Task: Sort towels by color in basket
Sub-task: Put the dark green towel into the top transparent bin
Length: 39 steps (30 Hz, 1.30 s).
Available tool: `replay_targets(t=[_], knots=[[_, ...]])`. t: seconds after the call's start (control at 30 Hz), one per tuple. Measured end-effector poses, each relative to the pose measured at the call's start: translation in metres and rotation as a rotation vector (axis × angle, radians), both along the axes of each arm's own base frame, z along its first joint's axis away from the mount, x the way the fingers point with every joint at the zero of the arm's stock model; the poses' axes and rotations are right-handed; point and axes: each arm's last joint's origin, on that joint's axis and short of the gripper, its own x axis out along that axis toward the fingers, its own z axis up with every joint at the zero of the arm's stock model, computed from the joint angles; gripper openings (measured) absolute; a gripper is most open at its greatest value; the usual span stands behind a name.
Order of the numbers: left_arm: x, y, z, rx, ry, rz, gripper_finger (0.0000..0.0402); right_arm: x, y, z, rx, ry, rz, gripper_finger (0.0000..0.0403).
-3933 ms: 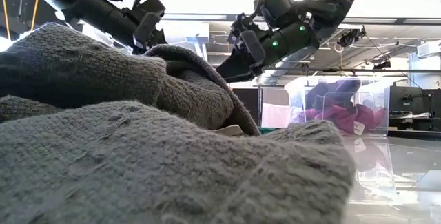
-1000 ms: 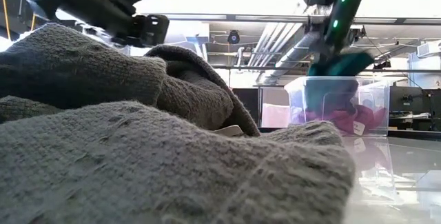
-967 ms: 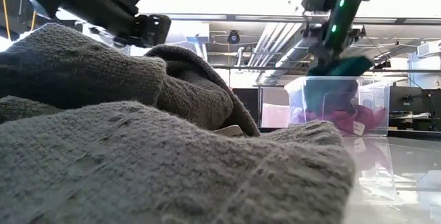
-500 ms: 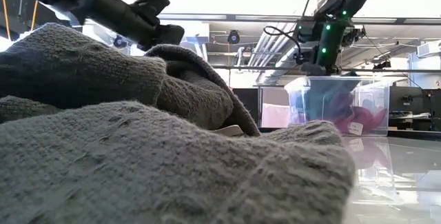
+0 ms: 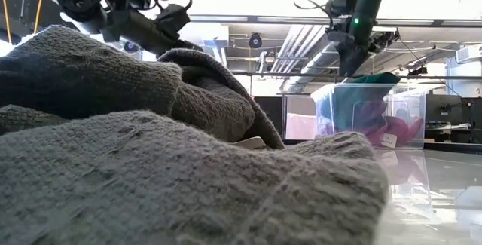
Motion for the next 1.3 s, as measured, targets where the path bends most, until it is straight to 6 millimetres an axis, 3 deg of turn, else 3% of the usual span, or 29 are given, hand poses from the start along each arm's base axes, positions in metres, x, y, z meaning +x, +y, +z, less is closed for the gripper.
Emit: replay_targets(t=[0.23, 0.4, 0.47, 0.57, 0.7, 0.83, 0.93, 1.1, 1.3], knots=[[-0.013, 0.037, -0.005, -0.047, 0.017, 0.026, 0.0087, 0.002, -0.002, -0.042, 0.030, -0.015, -0.031, 0.0081], [-0.019, 0.049, -0.010, -0.111, 0.005, 0.020, 0.0087, 0.004, -0.005, -0.073, 0.083, 0.053, -0.028, 0.0014], [-0.020, 0.052, -0.010, -0.110, 0.002, 0.029, 0.0087, 0.003, -0.005, -0.079, 0.083, 0.083, -0.045, 0.0004], [-0.021, 0.054, -0.008, -0.100, -0.003, 0.036, 0.0087, 0.003, -0.006, -0.080, 0.082, 0.092, -0.048, 0.0020], [-0.022, 0.056, -0.008, -0.099, -0.005, 0.042, 0.0087, 0.004, -0.007, -0.077, 0.068, 0.098, -0.015, 0.0072], [-0.026, 0.063, -0.008, -0.087, 0.007, 0.063, 0.0087, 0.010, -0.011, -0.060, 0.058, 0.009, 0.032, 0.0131], [-0.031, 0.071, -0.008, -0.079, 0.030, 0.067, 0.0087, 0.017, -0.010, -0.038, 0.046, -0.091, 0.079, 0.0153], [-0.037, 0.082, -0.006, -0.071, 0.013, 0.030, 0.0087, 0.020, -0.008, -0.023, -0.129, -0.025, -0.089, 0.0137], [-0.036, 0.082, -0.007, -0.121, -0.041, -0.029, 0.0087, 0.012, 0.000, -0.051, -0.117, 0.134, -0.208, 0.0055]])
